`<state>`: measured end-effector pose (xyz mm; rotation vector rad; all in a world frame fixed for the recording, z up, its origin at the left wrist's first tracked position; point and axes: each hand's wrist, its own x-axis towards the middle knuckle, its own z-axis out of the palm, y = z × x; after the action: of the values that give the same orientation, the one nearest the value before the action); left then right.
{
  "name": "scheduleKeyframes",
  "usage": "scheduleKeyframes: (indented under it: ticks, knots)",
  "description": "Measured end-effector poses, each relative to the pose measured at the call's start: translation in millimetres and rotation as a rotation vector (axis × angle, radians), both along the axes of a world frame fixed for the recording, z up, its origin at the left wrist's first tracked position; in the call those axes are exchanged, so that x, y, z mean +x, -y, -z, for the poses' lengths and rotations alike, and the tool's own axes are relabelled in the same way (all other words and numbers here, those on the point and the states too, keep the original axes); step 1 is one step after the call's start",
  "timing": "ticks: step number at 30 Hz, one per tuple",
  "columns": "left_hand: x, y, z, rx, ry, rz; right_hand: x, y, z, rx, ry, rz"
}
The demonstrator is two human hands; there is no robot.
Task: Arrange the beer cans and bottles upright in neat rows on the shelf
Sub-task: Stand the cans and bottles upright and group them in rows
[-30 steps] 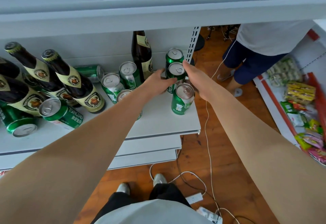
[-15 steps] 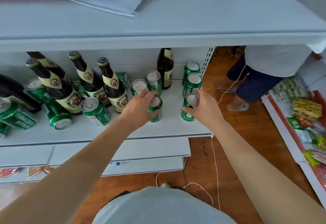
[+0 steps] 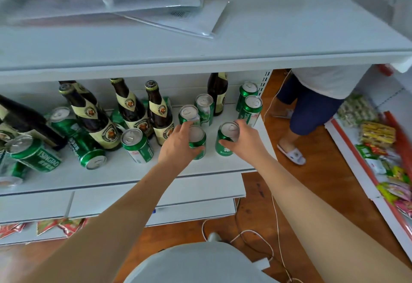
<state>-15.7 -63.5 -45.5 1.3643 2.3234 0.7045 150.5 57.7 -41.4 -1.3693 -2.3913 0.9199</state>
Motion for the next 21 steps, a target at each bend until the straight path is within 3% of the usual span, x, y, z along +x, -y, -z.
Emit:
scheduleKeyframes:
  ticks: [7,13,15,18,21]
  knots:
    - [-4,3,6,0.071,0.140,-0.031,-22,5,5,-0.060,-0.126,-0.031]
    - [-8,23,-2,0.120,0.079,-0.087,-38,8,2,-0.277,-0.130,-0.069]
    - [-10,28,-7,0.138,0.054,-0.099,-38,13,-5,-0.232,-0.114,-0.086]
    - [-8,30,-24,0.165,0.005,-0.104,-26,30,-17,0.031,-0.207,-0.036]
    - [0,24,-42,0.197,-0.045,-0.101,-9,52,-20,0.005,-0.292,-0.193]
